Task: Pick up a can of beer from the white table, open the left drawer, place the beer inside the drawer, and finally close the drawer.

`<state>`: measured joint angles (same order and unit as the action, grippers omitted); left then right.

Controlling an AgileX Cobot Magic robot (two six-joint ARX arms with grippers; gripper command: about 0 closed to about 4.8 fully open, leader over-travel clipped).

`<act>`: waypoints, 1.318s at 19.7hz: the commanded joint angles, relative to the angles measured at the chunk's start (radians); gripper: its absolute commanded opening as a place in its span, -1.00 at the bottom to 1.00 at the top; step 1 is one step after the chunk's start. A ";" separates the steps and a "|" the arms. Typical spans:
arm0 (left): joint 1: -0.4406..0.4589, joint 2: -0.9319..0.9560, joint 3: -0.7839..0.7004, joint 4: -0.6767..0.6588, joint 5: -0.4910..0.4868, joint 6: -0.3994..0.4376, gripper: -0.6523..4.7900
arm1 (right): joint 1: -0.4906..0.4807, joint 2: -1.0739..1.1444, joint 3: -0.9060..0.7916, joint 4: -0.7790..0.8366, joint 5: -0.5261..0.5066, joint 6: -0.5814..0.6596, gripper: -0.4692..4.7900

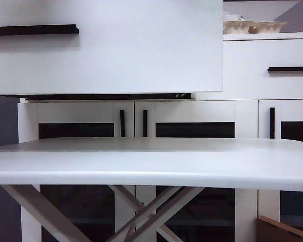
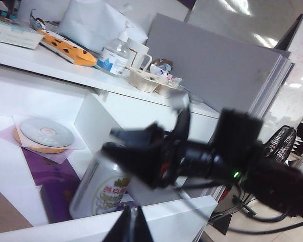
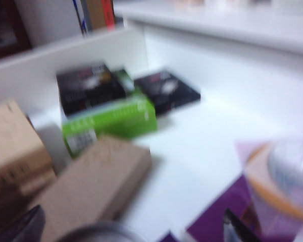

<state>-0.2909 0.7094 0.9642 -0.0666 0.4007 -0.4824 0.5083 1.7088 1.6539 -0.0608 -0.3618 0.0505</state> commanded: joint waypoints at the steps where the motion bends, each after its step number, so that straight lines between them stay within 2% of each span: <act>1: -0.001 -0.001 0.005 0.014 0.003 0.007 -0.78 | 0.001 -0.006 0.053 -0.041 0.014 -0.012 1.00; 4: -0.001 -0.001 0.005 0.015 0.003 0.007 -0.78 | 0.001 -0.006 0.094 -0.111 0.045 -0.079 1.00; 8: -0.001 -0.001 0.005 0.015 -0.001 0.007 -0.78 | 0.019 -0.013 0.100 -0.172 -0.037 -0.077 1.00; 13: -0.001 -0.001 0.005 0.015 -0.004 0.007 -0.78 | 0.045 -0.013 0.100 -0.236 0.008 -0.108 0.98; 15: -0.001 -0.002 0.005 0.015 -0.004 0.006 -0.78 | 0.045 -0.013 0.100 -0.282 0.024 -0.108 0.36; 16: -0.001 -0.002 0.005 0.015 -0.004 0.003 -0.78 | 0.044 -0.013 0.100 -0.307 0.026 -0.119 -0.14; 17: -0.001 -0.001 0.005 0.015 -0.004 0.003 -0.78 | 0.044 -0.013 0.100 -0.314 0.031 -0.135 -0.30; 22: -0.001 -0.002 0.005 0.015 -0.004 0.003 -0.78 | 0.044 -0.018 0.101 -0.335 0.190 -0.137 -0.29; 24: -0.001 -0.001 0.005 0.015 -0.004 0.003 -0.78 | 0.043 -0.020 0.103 -0.336 0.210 -0.138 -0.01; 26: -0.001 -0.001 0.005 0.015 -0.004 0.003 -0.78 | 0.043 -0.019 0.104 -0.340 0.226 -0.138 0.07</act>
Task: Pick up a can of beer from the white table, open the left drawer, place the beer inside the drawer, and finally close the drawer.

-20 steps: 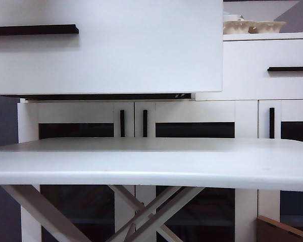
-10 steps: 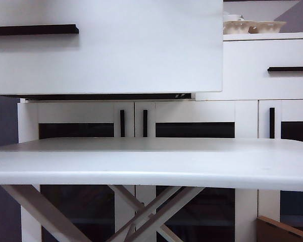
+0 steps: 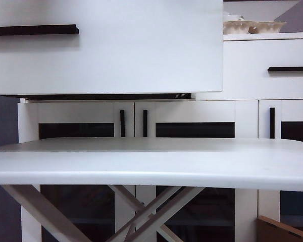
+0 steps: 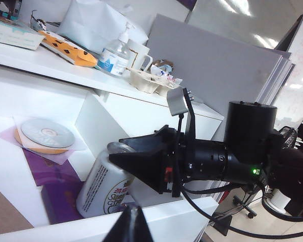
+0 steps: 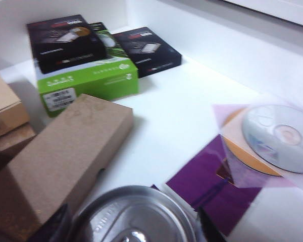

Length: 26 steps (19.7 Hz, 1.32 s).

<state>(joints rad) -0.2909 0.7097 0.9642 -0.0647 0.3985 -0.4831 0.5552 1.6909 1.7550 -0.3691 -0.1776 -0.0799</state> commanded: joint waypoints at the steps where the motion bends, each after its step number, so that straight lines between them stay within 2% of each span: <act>1: -0.001 -0.001 0.005 0.013 -0.002 0.004 -0.78 | -0.004 -0.002 0.003 -0.031 0.050 -0.008 0.07; 3: -0.001 -0.001 0.005 0.013 -0.002 0.004 -0.78 | -0.003 -0.002 0.017 -0.055 0.040 -0.026 0.36; 4: -0.001 -0.001 0.005 0.013 -0.002 0.004 -0.78 | -0.003 -0.002 0.045 -0.103 -0.013 -0.026 0.50; 5: -0.001 0.000 0.005 0.013 -0.002 0.004 -0.78 | -0.004 -0.001 0.089 -0.171 -0.070 -0.024 0.50; 6: -0.001 0.002 0.005 0.013 -0.002 0.004 -0.78 | -0.003 -0.001 0.113 -0.197 -0.083 -0.018 0.50; 7: -0.001 0.003 0.005 0.013 -0.002 0.004 -0.78 | -0.003 -0.001 0.127 -0.208 -0.105 -0.017 0.50; 10: -0.001 0.003 0.005 0.013 -0.001 -0.002 -0.78 | -0.004 -0.001 0.161 -0.205 -0.283 0.063 0.34; 12: -0.001 0.003 0.005 0.014 -0.001 -0.003 -0.78 | -0.003 -0.001 0.160 -0.204 -0.362 0.073 0.34; 14: -0.001 0.003 0.005 0.014 0.006 -0.004 -0.78 | -0.003 -0.002 0.161 -0.173 -0.248 0.073 0.34; 15: -0.001 0.003 0.005 0.014 0.006 -0.004 -0.78 | -0.005 -0.003 0.172 -0.174 -0.043 0.073 0.16; 17: -0.001 0.003 0.005 0.014 0.006 -0.003 -0.78 | -0.004 -0.003 0.172 -0.175 0.124 0.072 -0.55; 18: -0.001 0.003 0.005 0.014 0.006 -0.003 -0.78 | -0.004 -0.002 0.171 -0.177 0.159 0.072 -0.76; 19: -0.001 0.003 0.005 0.014 0.006 -0.004 -0.78 | -0.004 -0.002 0.171 -0.180 0.171 0.072 -0.84; 23: -0.001 0.003 0.005 0.014 0.006 -0.003 -0.78 | -0.003 0.006 0.171 -0.231 0.201 0.073 -0.84; 24: -0.001 0.003 0.005 0.014 0.006 -0.003 -0.78 | -0.003 0.014 0.171 -0.256 0.183 0.073 -0.84; 26: -0.001 0.003 0.005 0.014 0.006 -0.003 -0.78 | -0.003 0.029 0.171 -0.270 0.082 0.080 -0.84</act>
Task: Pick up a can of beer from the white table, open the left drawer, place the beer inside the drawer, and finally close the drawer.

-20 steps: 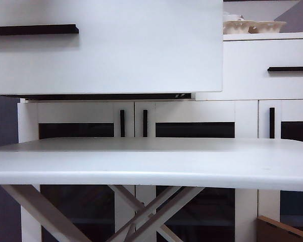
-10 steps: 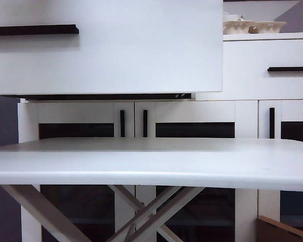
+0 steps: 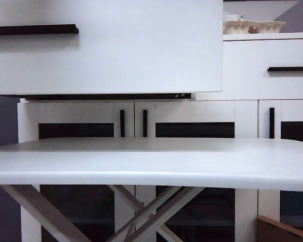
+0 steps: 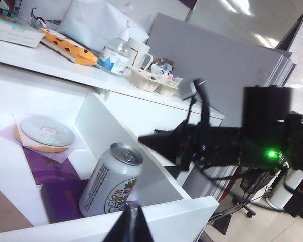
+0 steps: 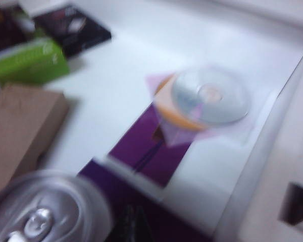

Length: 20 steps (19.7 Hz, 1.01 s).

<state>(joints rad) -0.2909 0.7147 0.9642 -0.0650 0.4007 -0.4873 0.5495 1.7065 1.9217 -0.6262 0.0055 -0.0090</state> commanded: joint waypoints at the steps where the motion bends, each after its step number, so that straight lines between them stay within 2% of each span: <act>1: -0.001 -0.002 0.005 0.015 0.003 0.001 -0.78 | 0.003 0.018 0.004 -0.016 -0.163 0.010 -0.84; 3: -0.001 -0.002 0.005 0.015 0.004 0.000 -0.78 | 0.010 0.023 0.004 -0.010 -0.310 0.009 -0.84; 6: -0.001 -0.002 0.005 0.015 0.004 0.000 -0.78 | 0.018 0.022 0.006 0.018 -0.383 0.009 -0.84; 8: -0.001 -0.002 0.005 0.014 0.004 0.002 -0.78 | 0.017 0.013 0.031 0.010 -0.381 0.010 -0.84; 10: -0.001 -0.014 0.008 -0.006 -0.001 0.052 -0.78 | 0.017 -0.029 0.054 -0.038 -0.357 0.009 -0.84; 12: -0.001 -0.024 0.035 -0.127 -0.081 0.119 -0.78 | 0.017 -0.112 0.057 -0.107 -0.334 0.016 -0.84; 13: -0.001 -0.024 0.060 -0.227 -0.150 0.183 -0.78 | 0.017 -0.149 0.057 -0.138 -0.310 0.042 -0.84; 14: -0.001 -0.024 0.081 -0.316 -0.218 0.251 -0.78 | 0.017 -0.192 0.056 -0.176 -0.271 0.042 -0.84; 15: -0.001 -0.024 0.085 -0.351 -0.256 0.274 -0.78 | 0.017 -0.234 0.056 -0.212 -0.222 0.042 -0.84; 16: -0.001 -0.023 0.082 -0.365 -0.278 0.270 -0.78 | 0.017 -0.273 0.056 -0.247 -0.187 0.043 -0.84; 18: -0.001 -0.013 0.079 -0.429 -0.357 0.275 -0.78 | 0.017 -0.331 0.056 -0.308 -0.179 0.043 -0.84; 20: -0.001 0.000 0.060 -0.470 -0.372 0.275 -0.78 | 0.017 -0.364 0.050 -0.365 -0.179 0.044 -0.84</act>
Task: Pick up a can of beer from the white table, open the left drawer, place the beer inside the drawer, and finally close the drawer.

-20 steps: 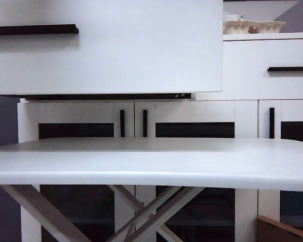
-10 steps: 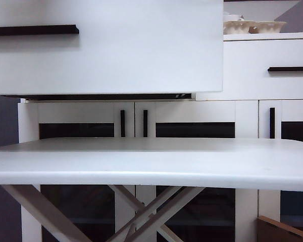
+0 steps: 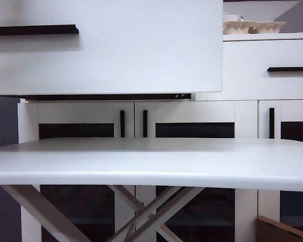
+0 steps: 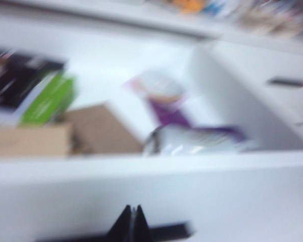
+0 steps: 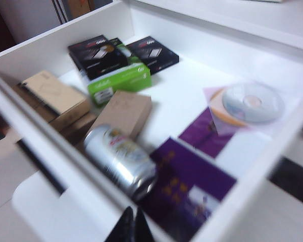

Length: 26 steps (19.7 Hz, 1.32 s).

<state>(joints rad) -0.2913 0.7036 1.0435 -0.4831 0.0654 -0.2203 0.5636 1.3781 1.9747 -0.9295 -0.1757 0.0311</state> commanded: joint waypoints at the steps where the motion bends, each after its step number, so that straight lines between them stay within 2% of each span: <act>1: 0.000 0.012 -0.038 -0.051 -0.043 0.008 -0.78 | 0.003 -0.048 -0.008 -0.089 0.003 0.014 -0.84; 5: 0.000 0.011 -0.143 0.026 -0.099 0.045 -0.78 | 0.003 -0.109 -0.095 -0.098 0.002 0.022 -0.84; 9: 0.000 0.006 -0.264 0.213 -0.099 0.044 -0.78 | 0.003 -0.231 -0.284 0.072 -0.002 0.022 -0.84; 12: 0.000 0.006 -0.314 0.269 -0.123 0.044 -0.78 | 0.003 -0.309 -0.379 0.150 -0.002 0.023 -0.84; 16: 0.000 0.014 -0.341 0.423 -0.156 0.068 -0.78 | 0.003 -0.334 -0.401 0.143 -0.010 0.022 -0.84; 20: 0.000 0.050 -0.341 0.478 -0.158 0.071 -0.78 | 0.003 -0.337 -0.401 0.140 -0.032 0.022 -0.84; 26: 0.000 0.194 -0.341 0.648 -0.158 0.074 -0.78 | 0.003 -0.355 -0.401 0.115 -0.032 0.022 -0.84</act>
<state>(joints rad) -0.2913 0.8970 0.7002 0.1284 -0.0906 -0.1497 0.5663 1.0332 1.5715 -0.8135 -0.2050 0.0494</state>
